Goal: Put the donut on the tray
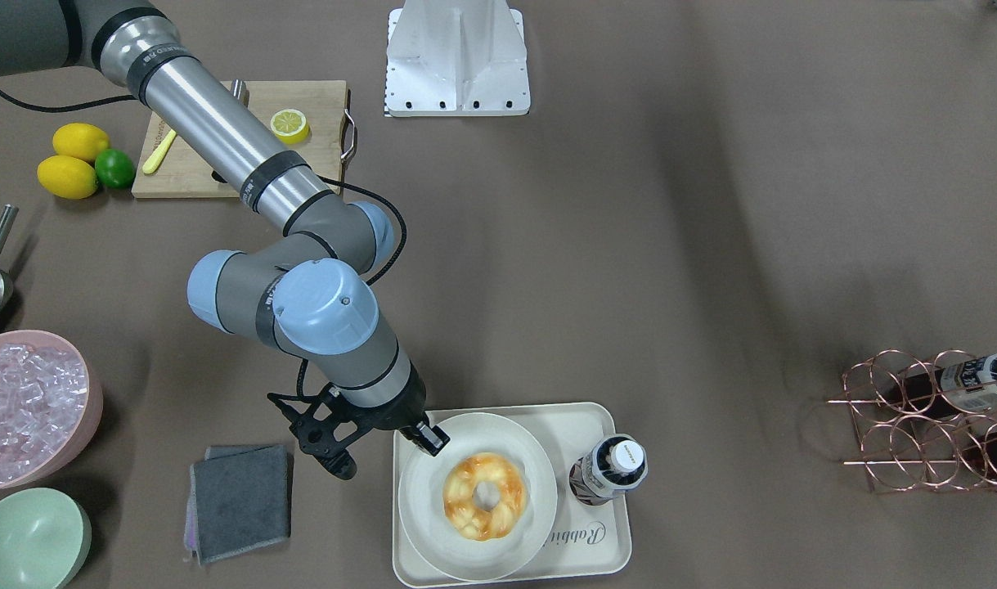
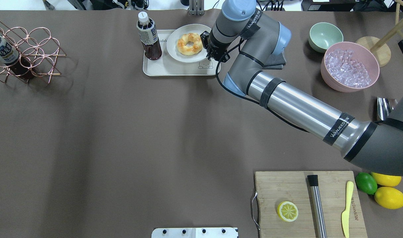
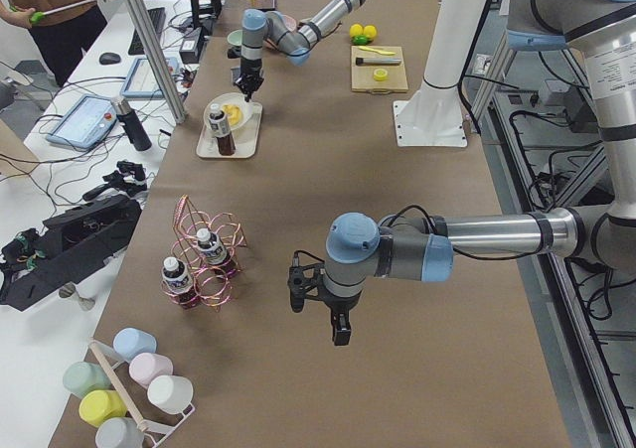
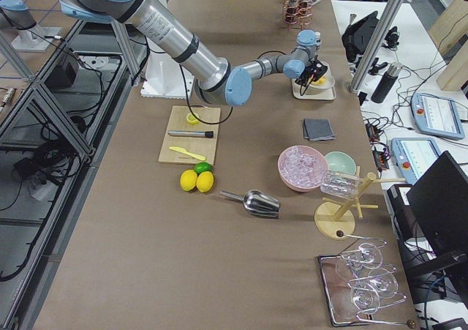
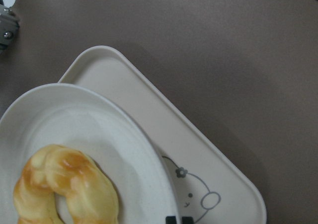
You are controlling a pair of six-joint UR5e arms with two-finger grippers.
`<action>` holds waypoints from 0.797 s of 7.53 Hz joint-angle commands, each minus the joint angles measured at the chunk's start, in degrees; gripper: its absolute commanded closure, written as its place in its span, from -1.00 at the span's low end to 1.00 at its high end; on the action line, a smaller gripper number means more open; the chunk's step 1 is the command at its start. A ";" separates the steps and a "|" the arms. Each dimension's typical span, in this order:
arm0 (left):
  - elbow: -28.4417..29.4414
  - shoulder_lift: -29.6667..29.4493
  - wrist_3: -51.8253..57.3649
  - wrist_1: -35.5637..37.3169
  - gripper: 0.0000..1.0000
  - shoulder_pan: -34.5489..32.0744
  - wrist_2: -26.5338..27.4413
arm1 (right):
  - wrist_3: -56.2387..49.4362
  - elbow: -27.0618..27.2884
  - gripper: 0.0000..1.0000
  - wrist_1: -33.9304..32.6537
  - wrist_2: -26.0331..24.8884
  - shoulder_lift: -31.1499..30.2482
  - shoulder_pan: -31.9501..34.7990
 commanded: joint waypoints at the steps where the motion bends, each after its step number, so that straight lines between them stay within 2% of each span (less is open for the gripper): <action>1: -0.30 0.25 0.00 0.00 -0.96 -0.14 0.00 | 3.11 -1.97 1.00 2.29 -1.66 1.67 -1.28; 2: -0.30 0.25 0.00 0.00 -0.96 -0.14 0.00 | 3.12 -1.97 0.75 2.20 -1.57 1.68 -1.46; 3: -0.30 0.25 0.00 0.00 -0.96 -0.14 0.00 | 2.86 -1.97 0.18 2.20 -1.49 1.68 -1.55; 6: -0.56 0.87 0.00 -0.09 -0.96 -0.14 0.00 | 2.50 -0.49 -0.01 1.85 -0.35 1.59 -0.77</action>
